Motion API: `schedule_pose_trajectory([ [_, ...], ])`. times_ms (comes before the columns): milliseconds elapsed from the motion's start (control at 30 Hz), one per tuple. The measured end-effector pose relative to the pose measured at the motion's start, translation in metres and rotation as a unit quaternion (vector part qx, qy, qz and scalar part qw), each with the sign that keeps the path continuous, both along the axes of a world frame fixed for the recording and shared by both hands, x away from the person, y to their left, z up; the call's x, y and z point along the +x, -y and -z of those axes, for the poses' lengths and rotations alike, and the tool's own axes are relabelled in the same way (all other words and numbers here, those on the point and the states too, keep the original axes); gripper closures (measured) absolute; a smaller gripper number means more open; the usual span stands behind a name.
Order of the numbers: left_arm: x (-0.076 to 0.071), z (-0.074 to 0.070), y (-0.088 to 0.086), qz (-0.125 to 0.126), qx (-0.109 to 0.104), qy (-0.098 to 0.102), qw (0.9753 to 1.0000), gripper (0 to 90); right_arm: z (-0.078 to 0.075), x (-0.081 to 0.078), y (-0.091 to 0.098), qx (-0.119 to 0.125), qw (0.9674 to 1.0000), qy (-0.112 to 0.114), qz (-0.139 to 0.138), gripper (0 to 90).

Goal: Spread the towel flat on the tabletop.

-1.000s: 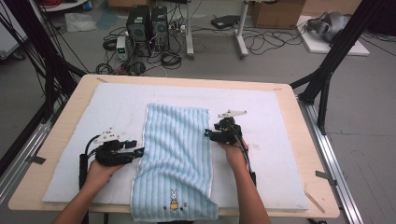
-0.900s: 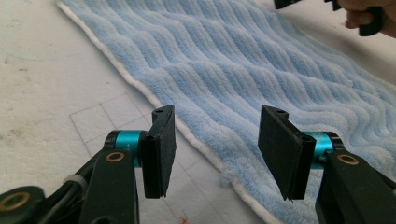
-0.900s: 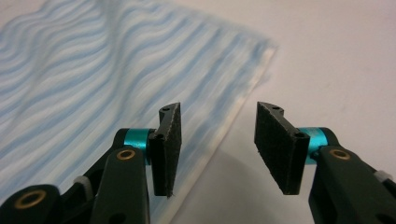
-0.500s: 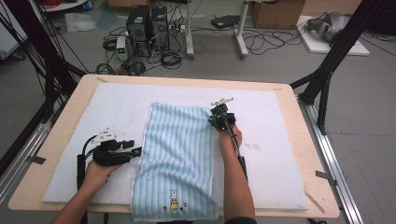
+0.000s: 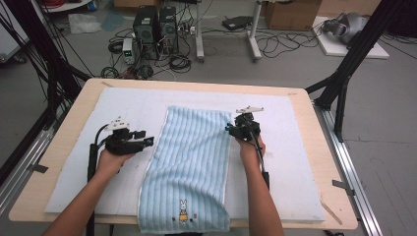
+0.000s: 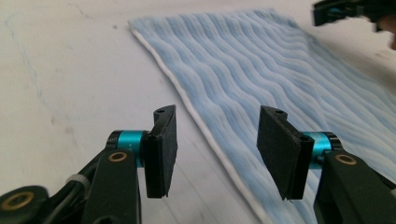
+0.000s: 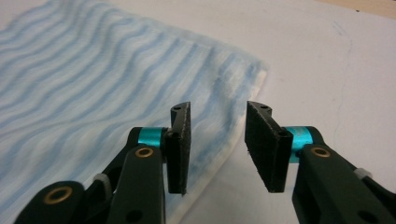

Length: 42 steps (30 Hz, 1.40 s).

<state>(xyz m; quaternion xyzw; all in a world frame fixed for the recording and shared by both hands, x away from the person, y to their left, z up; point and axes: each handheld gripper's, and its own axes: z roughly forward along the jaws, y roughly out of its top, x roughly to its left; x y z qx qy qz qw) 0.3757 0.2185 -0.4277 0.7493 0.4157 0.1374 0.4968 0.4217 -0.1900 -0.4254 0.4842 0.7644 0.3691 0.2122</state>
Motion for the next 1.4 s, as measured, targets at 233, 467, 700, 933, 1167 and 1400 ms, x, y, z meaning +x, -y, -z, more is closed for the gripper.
schedule_pose_trajectory([
  [233, 0.053, 0.006, 0.019, -0.020, 0.019, -0.028, 0.9992, 51.1, -0.006, -0.026, 0.011, 0.012, 0.9996, 0.003, -0.024, 59.4],
  [467, 0.083, 0.021, 0.044, -0.020, 0.079, -0.044, 0.9957, 60.9, -0.012, -0.043, 0.018, 0.020, 0.9993, 0.005, -0.031, 56.9],
  [700, 0.083, 0.021, 0.046, -0.029, 0.099, -0.030, 0.9943, 88.1, -0.001, -0.034, 0.012, 0.021, 0.9996, -0.011, -0.018, 57.4],
  [933, 0.088, 0.022, 0.035, -0.079, 0.085, -0.039, 0.9924, 88.1, 0.018, -0.013, -0.013, -0.004, 0.9989, -0.041, -0.023, 74.3],
  [1167, 0.092, 0.023, 0.033, -0.109, 0.062, -0.037, 0.9913, 88.4, 0.017, 0.006, -0.023, -0.057, 0.9982, -0.018, 0.004, 88.7],
  [1400, 0.092, 0.022, 0.030, -0.105, 0.037, -0.033, 0.9932, 70.8, 0.018, 0.019, -0.024, -0.049, 0.9985, -0.005, 0.026, 80.1],
])
